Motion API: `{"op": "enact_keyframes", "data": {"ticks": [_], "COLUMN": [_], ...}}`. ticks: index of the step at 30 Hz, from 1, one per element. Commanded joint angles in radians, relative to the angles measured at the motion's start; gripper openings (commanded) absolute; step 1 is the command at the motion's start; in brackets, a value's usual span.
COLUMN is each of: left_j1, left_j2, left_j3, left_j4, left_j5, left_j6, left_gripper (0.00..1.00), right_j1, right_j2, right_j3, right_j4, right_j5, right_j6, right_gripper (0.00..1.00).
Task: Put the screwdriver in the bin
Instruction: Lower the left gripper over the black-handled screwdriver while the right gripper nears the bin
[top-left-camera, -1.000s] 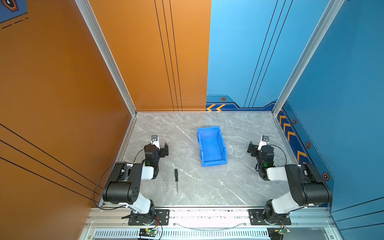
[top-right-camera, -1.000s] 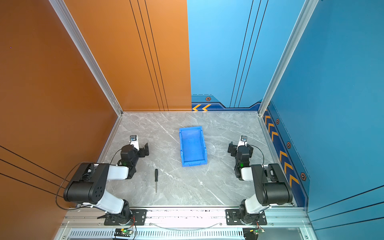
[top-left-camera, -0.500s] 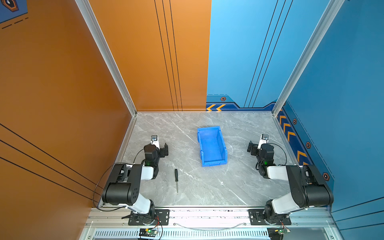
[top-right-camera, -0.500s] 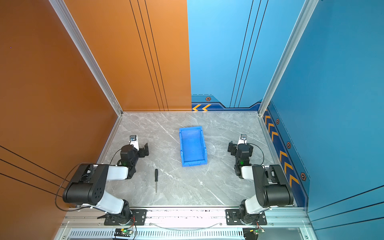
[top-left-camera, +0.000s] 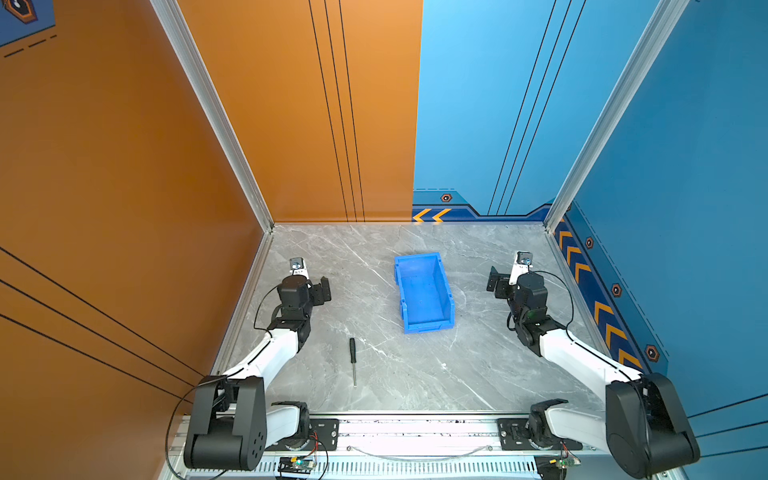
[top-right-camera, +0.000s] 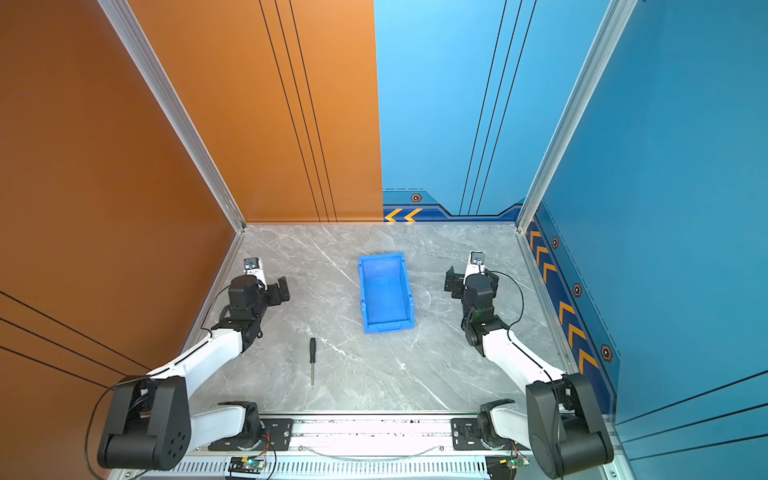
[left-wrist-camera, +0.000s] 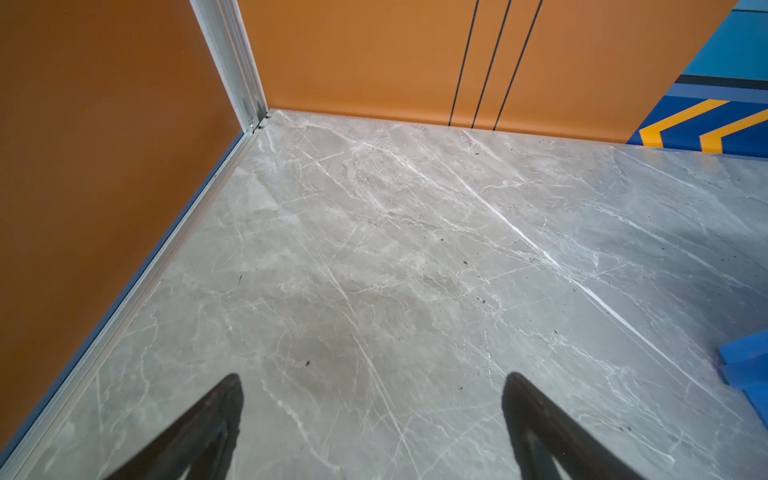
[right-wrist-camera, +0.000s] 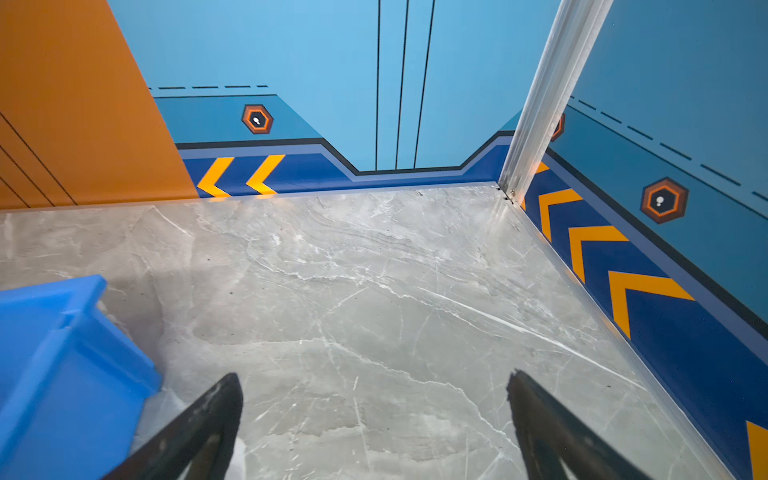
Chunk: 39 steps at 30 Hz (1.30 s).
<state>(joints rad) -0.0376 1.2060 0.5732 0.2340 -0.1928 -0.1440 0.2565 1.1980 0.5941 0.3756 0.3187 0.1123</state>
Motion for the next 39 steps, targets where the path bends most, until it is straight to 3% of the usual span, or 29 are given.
{"op": "enact_keyframes", "data": {"ticks": [1,4,10,19,26,39], "left_j1": [-0.027,-0.033,-0.042,-0.158,-0.216,-0.300], "left_j2": [-0.061,-0.099,-0.100,-0.064,-0.025,0.022], "left_j3": [0.057,0.126,0.219,0.280,0.287,0.227], "left_j4": [-0.271,-0.455,-0.678,-0.874,-0.949,-0.960], "left_j5": [-0.051,-0.043,0.114,0.115,0.151,0.187], "left_j6": [-0.092,-0.171,-0.275,-0.281,-0.347,-0.476], "left_gripper": [0.98,0.98,0.98,0.98,0.98,0.98], "right_j1": [0.073,0.139,0.243,0.430,0.666,0.846], "right_j2": [-0.045,-0.058,-0.028,-0.044,-0.146,-0.231], "right_j3": [0.103,0.189,0.311,0.274,0.183,0.200], "right_j4": [-0.287,-0.486,-0.773,-0.685,-0.562,-0.637], "right_j5": [0.130,0.181,0.179,0.079,-0.038,-0.241], "right_j6": [0.100,0.202,0.326,0.209,0.043,-0.042], "right_gripper": [1.00,1.00,1.00,1.00,1.00,1.00]}}
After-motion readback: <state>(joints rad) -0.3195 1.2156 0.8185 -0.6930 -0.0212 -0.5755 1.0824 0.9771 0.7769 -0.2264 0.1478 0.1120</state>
